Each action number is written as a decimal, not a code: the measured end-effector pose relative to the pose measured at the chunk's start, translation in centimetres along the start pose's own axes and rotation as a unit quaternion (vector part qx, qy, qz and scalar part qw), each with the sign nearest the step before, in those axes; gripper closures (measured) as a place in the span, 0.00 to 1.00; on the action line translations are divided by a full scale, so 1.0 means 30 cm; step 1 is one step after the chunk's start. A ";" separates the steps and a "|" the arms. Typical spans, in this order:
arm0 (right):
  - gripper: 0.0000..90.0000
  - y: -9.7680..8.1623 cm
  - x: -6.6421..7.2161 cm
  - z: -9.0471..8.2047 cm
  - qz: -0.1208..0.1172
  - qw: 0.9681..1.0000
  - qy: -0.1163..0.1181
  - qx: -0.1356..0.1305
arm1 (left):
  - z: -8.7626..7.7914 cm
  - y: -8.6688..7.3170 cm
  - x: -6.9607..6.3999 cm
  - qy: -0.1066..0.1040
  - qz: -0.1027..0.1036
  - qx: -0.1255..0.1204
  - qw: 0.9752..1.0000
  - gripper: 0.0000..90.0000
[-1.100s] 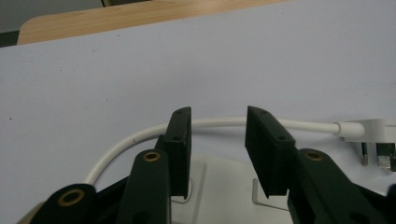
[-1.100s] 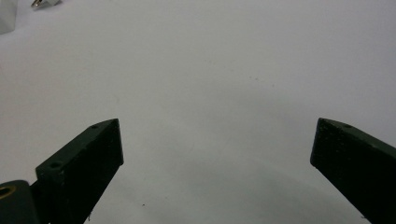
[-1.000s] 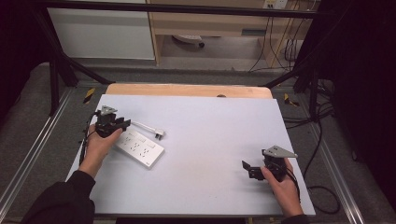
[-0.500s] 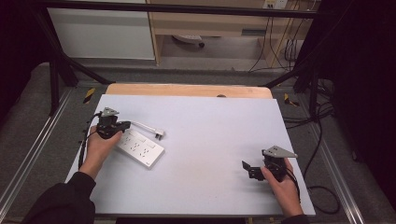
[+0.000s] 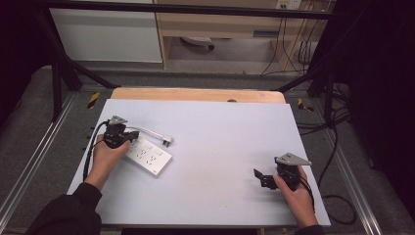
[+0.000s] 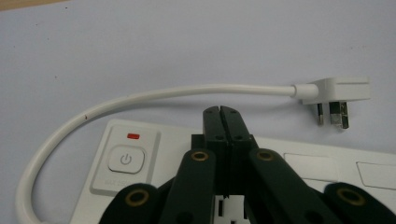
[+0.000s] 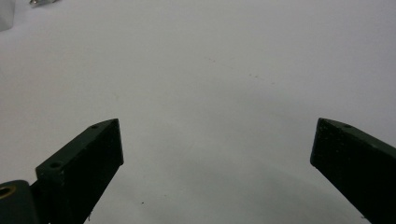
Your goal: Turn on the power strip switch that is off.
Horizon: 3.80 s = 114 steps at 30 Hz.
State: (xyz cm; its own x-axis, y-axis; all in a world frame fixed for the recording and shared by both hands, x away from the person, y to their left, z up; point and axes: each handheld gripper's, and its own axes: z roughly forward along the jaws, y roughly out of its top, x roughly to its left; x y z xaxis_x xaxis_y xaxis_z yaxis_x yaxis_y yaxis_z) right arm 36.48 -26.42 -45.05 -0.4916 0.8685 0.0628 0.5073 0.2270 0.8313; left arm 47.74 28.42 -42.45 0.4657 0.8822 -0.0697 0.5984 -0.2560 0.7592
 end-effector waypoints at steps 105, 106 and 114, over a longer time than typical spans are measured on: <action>0.03 0.000 -0.005 -0.008 -0.004 1.000 -0.005 0.000 | 0.017 -0.014 0.012 -0.004 -0.015 -0.021 1.000 1.00; 0.03 0.001 -0.005 -0.008 -0.004 1.000 -0.005 -0.001 | 0.017 -0.013 0.011 -0.004 -0.015 -0.022 1.000 1.00; 0.03 0.001 -0.005 -0.008 -0.004 1.000 -0.006 0.000 | 0.012 -0.008 0.009 -0.007 -0.017 -0.029 0.999 1.00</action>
State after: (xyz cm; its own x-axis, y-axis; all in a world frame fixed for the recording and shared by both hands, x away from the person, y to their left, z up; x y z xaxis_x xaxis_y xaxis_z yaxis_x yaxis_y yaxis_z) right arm 36.39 -26.65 -44.91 -0.4871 0.8719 0.0505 0.5032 0.2330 0.8322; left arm 47.95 28.57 -42.87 0.4548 0.8845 -0.1042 0.5758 -0.2029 0.7920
